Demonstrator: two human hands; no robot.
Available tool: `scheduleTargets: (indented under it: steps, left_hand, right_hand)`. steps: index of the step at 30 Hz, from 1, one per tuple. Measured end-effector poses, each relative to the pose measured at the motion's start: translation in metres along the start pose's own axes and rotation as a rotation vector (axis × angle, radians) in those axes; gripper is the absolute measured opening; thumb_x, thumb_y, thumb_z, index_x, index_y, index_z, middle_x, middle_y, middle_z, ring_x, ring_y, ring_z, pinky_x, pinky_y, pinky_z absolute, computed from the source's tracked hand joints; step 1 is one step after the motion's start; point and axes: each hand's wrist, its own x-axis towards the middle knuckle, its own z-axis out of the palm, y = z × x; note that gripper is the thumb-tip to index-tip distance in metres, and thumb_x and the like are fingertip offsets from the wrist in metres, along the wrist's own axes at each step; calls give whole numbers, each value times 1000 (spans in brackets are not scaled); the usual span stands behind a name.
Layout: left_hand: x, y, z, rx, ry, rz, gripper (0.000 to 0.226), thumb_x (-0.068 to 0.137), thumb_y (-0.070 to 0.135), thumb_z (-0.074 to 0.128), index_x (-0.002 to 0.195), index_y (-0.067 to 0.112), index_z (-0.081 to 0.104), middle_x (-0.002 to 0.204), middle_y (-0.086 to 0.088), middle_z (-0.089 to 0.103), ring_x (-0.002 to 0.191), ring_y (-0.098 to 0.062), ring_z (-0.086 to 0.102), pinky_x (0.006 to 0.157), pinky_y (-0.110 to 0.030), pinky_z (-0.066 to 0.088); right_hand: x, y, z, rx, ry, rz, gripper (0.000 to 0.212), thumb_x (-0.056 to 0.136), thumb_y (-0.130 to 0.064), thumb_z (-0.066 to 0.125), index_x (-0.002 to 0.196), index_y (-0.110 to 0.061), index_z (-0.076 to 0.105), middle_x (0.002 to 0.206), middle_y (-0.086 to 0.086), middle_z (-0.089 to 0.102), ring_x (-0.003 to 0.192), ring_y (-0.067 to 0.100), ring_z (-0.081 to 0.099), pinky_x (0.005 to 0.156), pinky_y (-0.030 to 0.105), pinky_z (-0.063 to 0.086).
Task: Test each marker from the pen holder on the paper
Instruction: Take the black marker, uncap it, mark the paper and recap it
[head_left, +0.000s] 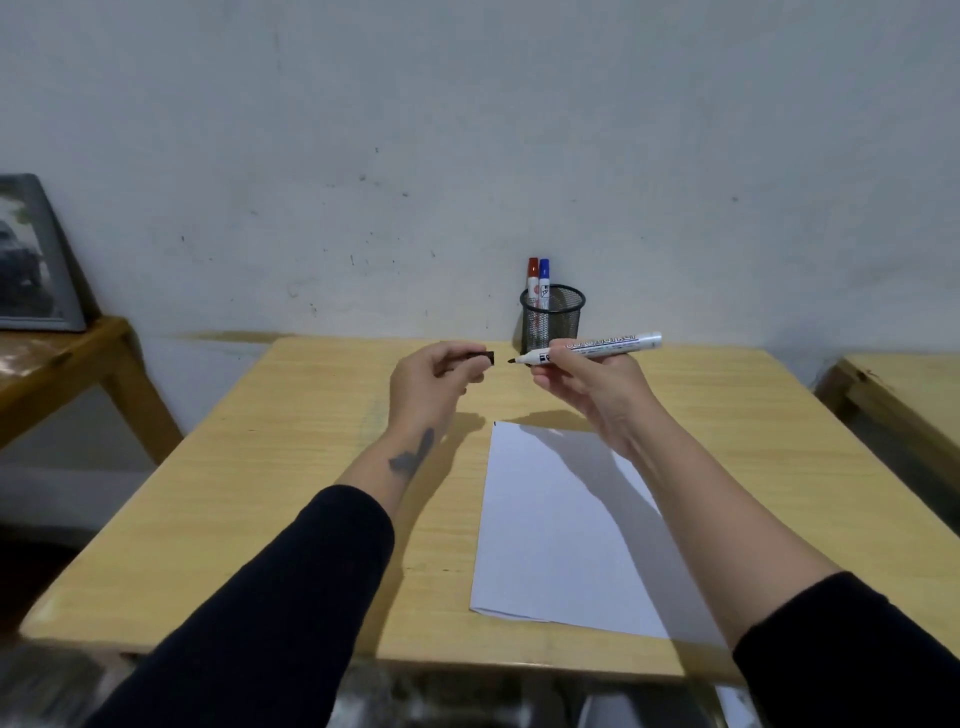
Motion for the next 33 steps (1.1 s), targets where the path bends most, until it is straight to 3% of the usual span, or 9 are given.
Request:
scheduleTargets:
  steps: [6, 21, 24, 26, 28, 30, 31, 33]
  left_hand:
    - [-7, 22, 12, -103, -54, 24, 13, 83, 10, 69, 85, 22, 72, 75, 2, 70, 61, 1, 63, 58, -10, 46]
    - [-21, 29, 18, -58, -79, 37, 8, 85, 8, 67, 88, 14, 71, 73, -2, 68, 60, -2, 61, 61, -12, 51]
    - [-21, 26, 19, -54, -68, 23, 8, 86, 8, 66, 88, 13, 71, 73, -1, 67, 60, 0, 61, 61, -12, 51]
    - [-20, 24, 18, -51, -42, 16, 9, 86, 9, 65, 86, 16, 71, 73, 0, 67, 64, -2, 61, 62, -14, 51]
    - [-13, 25, 17, -17, -13, 22, 11, 86, 9, 65, 83, 18, 71, 72, 2, 66, 67, -6, 61, 64, -17, 51]
    - [-5, 29, 16, 47, 9, 52, 12, 85, 10, 66, 81, 20, 71, 70, 1, 66, 68, -10, 61, 67, -23, 53]
    - [-1, 32, 17, 82, 15, 76, 11, 84, 10, 67, 80, 20, 72, 70, 1, 66, 68, -11, 60, 68, -26, 53]
    - [8, 39, 21, 138, 6, 126, 9, 83, 11, 68, 82, 19, 72, 69, 4, 66, 66, -10, 59, 69, -27, 52]
  right_hand:
    - [-14, -17, 10, 71, -43, -43, 9, 88, 2, 61, 96, 6, 62, 85, 19, 67, 70, 21, 68, 74, 26, 61]
    - [-30, -16, 7, 109, -100, -11, 13, 88, 5, 60, 101, 5, 61, 88, 18, 68, 72, 19, 70, 74, 24, 60]
    - [-30, -14, 11, 98, -70, 3, 25, 87, 5, 61, 111, 4, 57, 90, 18, 66, 75, 22, 68, 78, 27, 60]
    - [-28, -13, 10, 63, 4, -2, 51, 83, 2, 68, 128, -1, 44, 92, 14, 64, 83, 25, 65, 87, 34, 57]
    - [-21, -16, 5, -178, 163, -62, 88, 74, -11, 80, 143, -12, 25, 104, 8, 59, 102, 25, 61, 97, 40, 50]
    - [-14, -20, 0, -667, 347, -189, 106, 66, -32, 85, 148, -23, 19, 125, 2, 50, 122, 24, 49, 104, 45, 41]
    - [-11, -22, -2, -917, 399, -284, 100, 66, -40, 82, 147, -28, 26, 133, 0, 46, 128, 24, 42, 105, 44, 37]
    - [-5, -28, -1, -1271, 326, -517, 65, 74, -42, 74, 134, -34, 50, 133, -7, 49, 128, 20, 39, 100, 34, 27]
